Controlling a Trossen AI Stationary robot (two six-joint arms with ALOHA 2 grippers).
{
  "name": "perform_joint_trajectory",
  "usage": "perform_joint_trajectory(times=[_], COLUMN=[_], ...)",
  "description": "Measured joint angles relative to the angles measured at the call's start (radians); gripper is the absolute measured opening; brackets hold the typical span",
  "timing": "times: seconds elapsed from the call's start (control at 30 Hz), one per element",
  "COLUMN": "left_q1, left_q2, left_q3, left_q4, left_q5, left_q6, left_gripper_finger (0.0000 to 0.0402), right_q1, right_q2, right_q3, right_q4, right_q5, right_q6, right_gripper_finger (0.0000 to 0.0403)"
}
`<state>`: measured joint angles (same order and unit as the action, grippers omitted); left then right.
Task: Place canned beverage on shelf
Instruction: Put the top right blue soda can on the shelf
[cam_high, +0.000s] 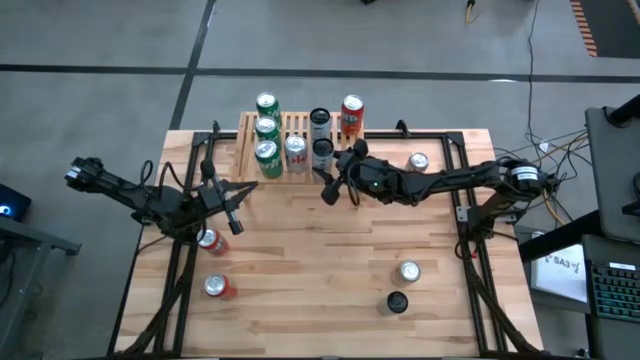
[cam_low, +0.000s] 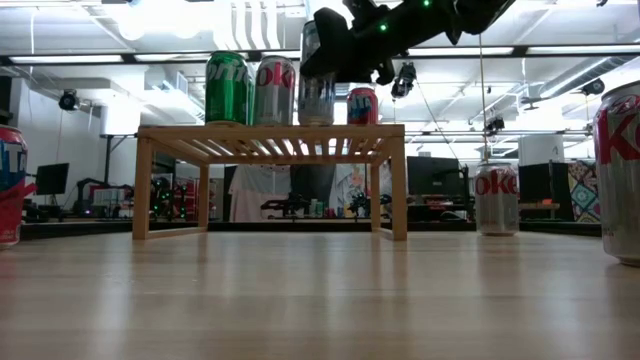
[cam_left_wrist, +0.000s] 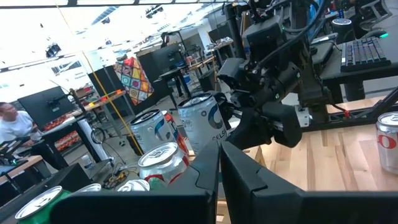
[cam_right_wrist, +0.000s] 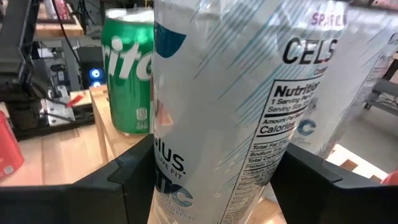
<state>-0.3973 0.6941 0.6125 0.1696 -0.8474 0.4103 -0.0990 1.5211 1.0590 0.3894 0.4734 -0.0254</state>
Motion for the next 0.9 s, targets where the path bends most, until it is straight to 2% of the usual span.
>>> perform_joint_trajectory(times=[0.47, 0.77, 0.9], left_q1=[0.000, 0.000, 0.000], left_q2=[0.001, 0.001, 0.001], left_q3=[0.000, 0.000, 0.000], left_q4=[-0.001, -0.002, -0.003], left_q5=[0.000, 0.000, 0.000], left_q6=[0.000, 0.000, 0.000], left_gripper_finger=[0.0000, 0.0000, 0.0000], right_q1=[-0.006, -0.006, -0.006], right_q2=[0.040, 0.042, 0.038], right_q3=[0.003, -0.002, -0.002], right_q4=[0.024, -0.004, 0.006], right_q5=[0.024, 0.030, 0.030], right_q6=[-0.011, -0.005, -0.009], right_gripper_finger=[0.0250, 0.0309, 0.0322])
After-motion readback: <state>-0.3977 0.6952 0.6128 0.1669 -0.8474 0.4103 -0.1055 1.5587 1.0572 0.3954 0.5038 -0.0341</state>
